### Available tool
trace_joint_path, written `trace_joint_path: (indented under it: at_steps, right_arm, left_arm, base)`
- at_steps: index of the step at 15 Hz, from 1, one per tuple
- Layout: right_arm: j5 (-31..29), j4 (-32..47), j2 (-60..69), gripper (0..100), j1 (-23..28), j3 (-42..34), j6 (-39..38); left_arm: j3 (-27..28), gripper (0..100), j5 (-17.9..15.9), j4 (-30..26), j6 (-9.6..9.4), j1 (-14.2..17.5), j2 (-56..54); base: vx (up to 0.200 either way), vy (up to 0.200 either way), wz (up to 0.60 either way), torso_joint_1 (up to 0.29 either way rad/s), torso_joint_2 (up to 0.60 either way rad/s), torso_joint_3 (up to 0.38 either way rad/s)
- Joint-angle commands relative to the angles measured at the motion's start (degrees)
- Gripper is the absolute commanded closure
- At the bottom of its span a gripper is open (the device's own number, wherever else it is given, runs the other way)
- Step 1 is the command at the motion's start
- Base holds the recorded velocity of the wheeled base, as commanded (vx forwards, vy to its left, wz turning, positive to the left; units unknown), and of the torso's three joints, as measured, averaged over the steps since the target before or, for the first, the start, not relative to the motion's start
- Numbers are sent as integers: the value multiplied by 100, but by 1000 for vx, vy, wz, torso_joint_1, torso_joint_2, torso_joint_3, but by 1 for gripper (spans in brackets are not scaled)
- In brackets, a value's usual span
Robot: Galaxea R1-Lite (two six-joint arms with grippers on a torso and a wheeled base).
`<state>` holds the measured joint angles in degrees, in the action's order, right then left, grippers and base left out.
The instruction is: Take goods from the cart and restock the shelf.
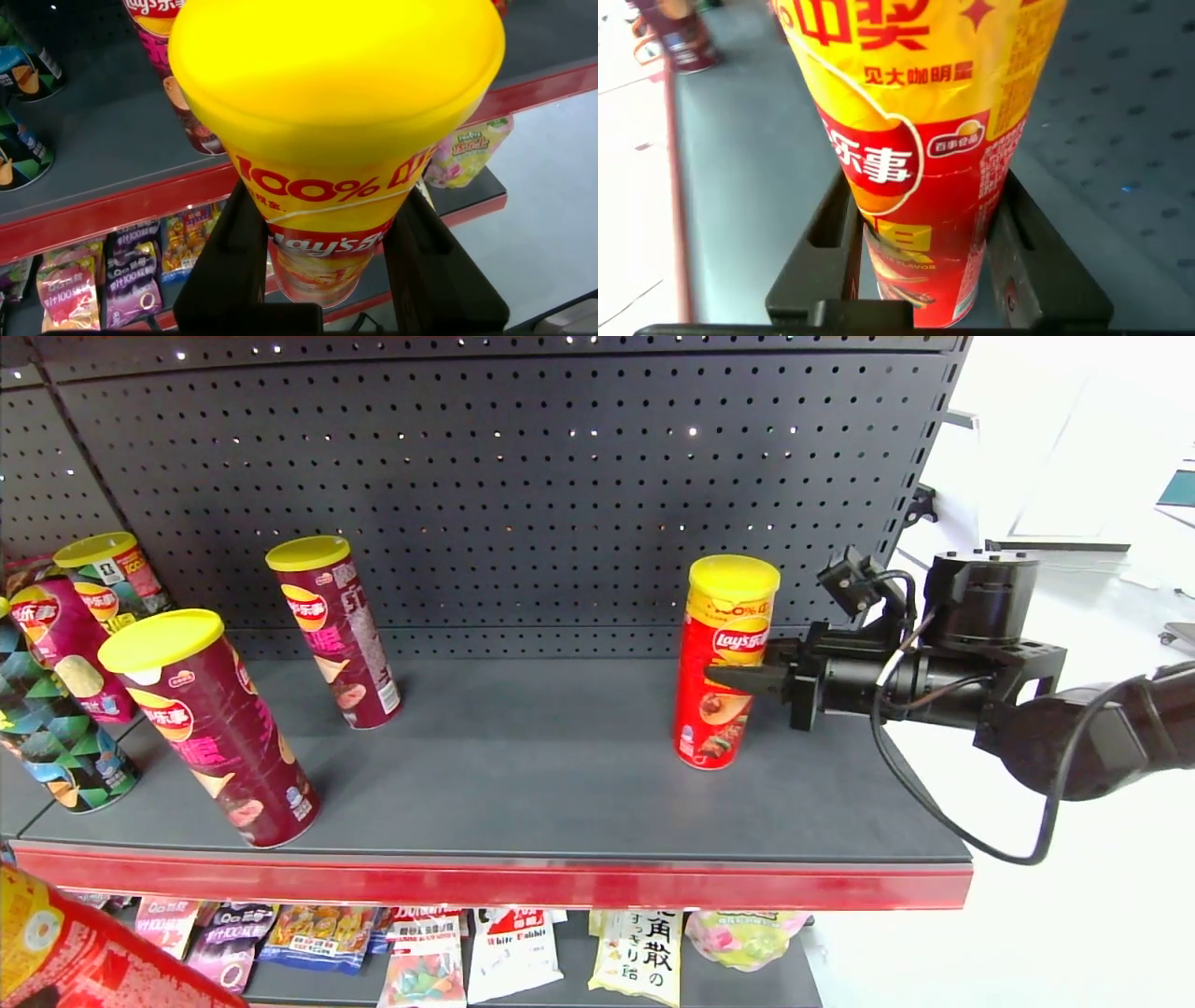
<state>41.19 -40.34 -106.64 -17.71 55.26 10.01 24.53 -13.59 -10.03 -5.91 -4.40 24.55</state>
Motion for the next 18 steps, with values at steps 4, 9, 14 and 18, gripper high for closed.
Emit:
trace_joint_path:
  at_steps: [4,9,14,18]
  right_arm:
    - [-85,-115,733,100,-154,-692,54]
    - [-331,-607,662,100,-391,-1140,45]
    - [-472,-721,812,100,-417,-1457,19]
    - [-489,-721,988,100,-567,-1685,10]
  left_arm:
    - [105,100,58,19,2,9,111]
    - [175,100,85,19,2,9,155]
    - [202,100,120,19,2,9,129]
    - [202,100,111,19,2,1,146]
  base:
    - [0,0,0,0,0,0]
    - [0,0,0,0,0,0]
    - [0,0,0,0,0,0]
    - [0,0,0,0,0,0]
